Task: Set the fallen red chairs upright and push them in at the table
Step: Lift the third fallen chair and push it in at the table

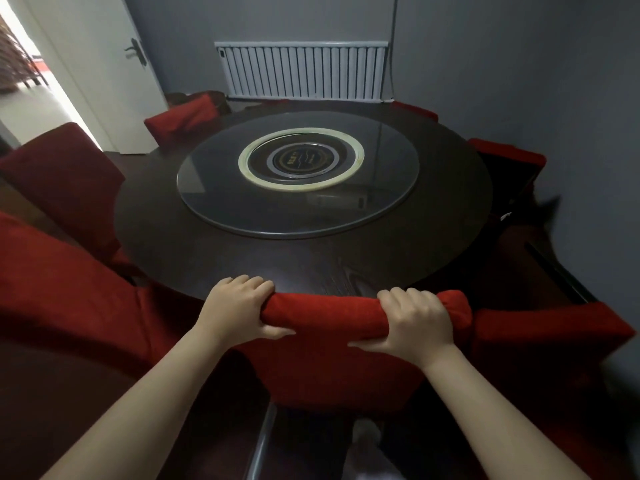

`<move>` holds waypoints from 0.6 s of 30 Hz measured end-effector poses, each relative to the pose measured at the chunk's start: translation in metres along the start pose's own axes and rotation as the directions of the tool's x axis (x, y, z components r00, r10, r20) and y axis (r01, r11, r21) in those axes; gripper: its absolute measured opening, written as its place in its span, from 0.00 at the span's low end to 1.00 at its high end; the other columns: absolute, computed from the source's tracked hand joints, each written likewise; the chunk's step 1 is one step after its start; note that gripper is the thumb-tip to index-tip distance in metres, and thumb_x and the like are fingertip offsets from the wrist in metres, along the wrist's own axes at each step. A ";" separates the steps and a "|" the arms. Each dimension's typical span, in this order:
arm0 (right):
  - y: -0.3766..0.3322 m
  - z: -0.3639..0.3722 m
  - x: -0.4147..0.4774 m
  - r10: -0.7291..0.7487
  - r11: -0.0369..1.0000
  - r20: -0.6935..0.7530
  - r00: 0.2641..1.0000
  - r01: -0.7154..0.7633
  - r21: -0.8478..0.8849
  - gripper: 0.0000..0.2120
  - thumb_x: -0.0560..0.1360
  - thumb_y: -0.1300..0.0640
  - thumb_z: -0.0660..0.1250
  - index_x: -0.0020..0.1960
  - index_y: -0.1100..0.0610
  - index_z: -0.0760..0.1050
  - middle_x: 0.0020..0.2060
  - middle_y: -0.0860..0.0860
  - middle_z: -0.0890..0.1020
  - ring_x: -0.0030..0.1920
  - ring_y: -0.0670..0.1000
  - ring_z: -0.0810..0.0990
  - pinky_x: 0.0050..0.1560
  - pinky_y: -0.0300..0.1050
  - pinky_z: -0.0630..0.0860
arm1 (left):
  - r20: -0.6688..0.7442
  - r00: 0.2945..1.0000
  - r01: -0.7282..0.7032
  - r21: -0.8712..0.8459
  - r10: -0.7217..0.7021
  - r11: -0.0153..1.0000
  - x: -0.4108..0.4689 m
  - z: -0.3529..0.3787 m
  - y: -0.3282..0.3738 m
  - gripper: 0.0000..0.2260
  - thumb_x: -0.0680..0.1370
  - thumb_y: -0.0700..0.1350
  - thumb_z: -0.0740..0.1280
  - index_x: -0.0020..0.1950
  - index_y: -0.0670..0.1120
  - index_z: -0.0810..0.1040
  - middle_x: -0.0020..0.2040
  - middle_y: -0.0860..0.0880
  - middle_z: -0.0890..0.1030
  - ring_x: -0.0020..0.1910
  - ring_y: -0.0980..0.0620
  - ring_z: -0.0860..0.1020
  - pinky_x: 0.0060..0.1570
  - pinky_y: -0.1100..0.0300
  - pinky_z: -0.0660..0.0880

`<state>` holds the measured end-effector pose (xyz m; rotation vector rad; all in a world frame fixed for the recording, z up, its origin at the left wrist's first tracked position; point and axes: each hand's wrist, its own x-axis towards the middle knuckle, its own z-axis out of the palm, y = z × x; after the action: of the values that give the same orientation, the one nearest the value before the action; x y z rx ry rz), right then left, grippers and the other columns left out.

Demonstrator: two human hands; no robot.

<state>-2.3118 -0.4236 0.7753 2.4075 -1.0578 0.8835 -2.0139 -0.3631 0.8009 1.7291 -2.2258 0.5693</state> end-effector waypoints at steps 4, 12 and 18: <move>0.016 0.007 0.009 -0.026 1.000 0.018 1.000 0.026 -0.007 0.39 0.64 0.20 0.59 0.37 0.59 0.77 0.28 0.51 0.73 0.26 0.53 0.71 0.27 0.45 0.69 | -0.086 0.992 0.091 -0.039 -0.094 0.995 0.004 0.003 0.007 0.32 0.63 0.76 0.63 0.35 0.46 0.74 0.31 0.51 0.75 0.31 0.47 0.76 0.32 0.56 0.69; 0.040 0.006 -0.003 -0.076 0.997 0.029 0.997 0.075 0.021 0.41 0.62 0.20 0.60 0.39 0.60 0.79 0.29 0.52 0.75 0.26 0.54 0.73 0.27 0.47 0.71 | -0.151 0.986 0.069 -0.030 -0.073 0.997 -0.001 0.019 0.034 0.31 0.66 0.76 0.62 0.33 0.47 0.73 0.29 0.51 0.71 0.28 0.48 0.72 0.30 0.56 0.67; 0.025 0.003 -0.014 -0.037 0.998 0.053 0.998 0.035 0.048 0.39 0.64 0.20 0.59 0.38 0.58 0.77 0.29 0.52 0.73 0.27 0.54 0.72 0.28 0.47 0.70 | -0.113 0.993 0.019 0.048 -0.014 0.999 -0.007 0.018 0.028 0.32 0.66 0.76 0.61 0.34 0.45 0.75 0.29 0.49 0.73 0.27 0.45 0.73 0.29 0.55 0.69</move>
<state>-2.3366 -0.4344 0.7661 2.4935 -1.0206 0.8450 -2.0390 -0.3595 0.7778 1.6924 -2.1353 0.7055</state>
